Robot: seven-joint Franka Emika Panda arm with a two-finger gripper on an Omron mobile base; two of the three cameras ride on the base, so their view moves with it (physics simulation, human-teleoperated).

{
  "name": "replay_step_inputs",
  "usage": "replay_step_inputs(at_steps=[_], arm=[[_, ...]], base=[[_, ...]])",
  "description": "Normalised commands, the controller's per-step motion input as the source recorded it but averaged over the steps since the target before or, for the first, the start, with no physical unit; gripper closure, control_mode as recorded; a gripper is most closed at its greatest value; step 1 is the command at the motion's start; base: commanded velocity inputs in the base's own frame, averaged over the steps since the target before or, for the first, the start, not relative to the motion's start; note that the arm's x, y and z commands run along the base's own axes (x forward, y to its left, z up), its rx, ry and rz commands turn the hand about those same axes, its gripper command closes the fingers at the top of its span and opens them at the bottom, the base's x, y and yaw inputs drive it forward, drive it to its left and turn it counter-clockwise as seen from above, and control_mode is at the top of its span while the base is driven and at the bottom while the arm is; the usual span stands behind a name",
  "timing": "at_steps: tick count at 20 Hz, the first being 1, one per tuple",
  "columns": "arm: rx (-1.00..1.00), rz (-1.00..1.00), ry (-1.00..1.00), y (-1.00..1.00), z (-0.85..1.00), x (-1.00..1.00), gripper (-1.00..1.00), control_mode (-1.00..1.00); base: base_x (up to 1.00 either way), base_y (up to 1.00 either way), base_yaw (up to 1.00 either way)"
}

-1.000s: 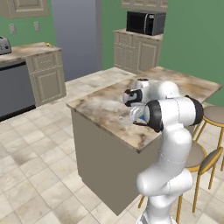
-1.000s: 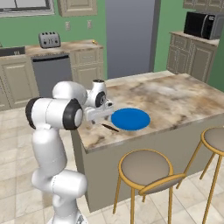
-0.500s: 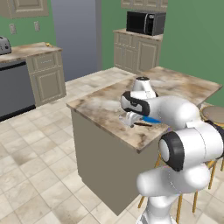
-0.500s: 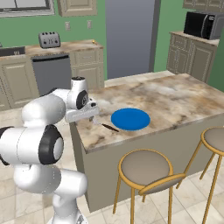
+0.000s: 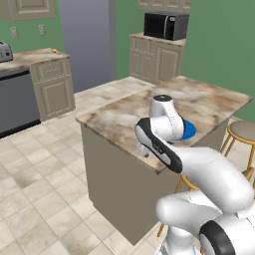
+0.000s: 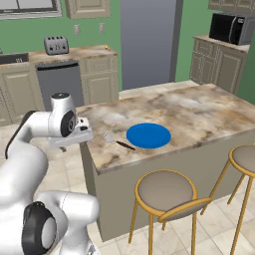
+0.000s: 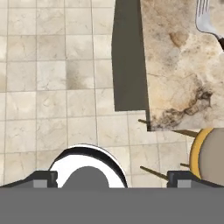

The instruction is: Take the fork and place it on the left side of the plate. Then take the spoon and place it on the right side of the plate. Make sure they're directly next to the plate.

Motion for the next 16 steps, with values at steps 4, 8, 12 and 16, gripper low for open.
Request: replay_step_inputs(at_steps=[4, 8, 12, 16], arm=[[0.00, -0.20, -0.10, 0.29, 0.01, -0.92, -1.00, -1.00], [0.01, -0.07, 0.00, 0.04, 0.00, -0.15, -1.00, -1.00], [0.00, 0.00, 0.00, 0.00, 0.00, 0.00, -1.00, -1.00], [0.00, 0.00, 0.00, 0.00, 0.00, 0.00, -1.00, -1.00]], base=[[0.00, 0.00, 0.00], [0.00, 0.00, 0.00], [0.00, 0.00, 0.00], [0.00, 0.00, 0.00]])
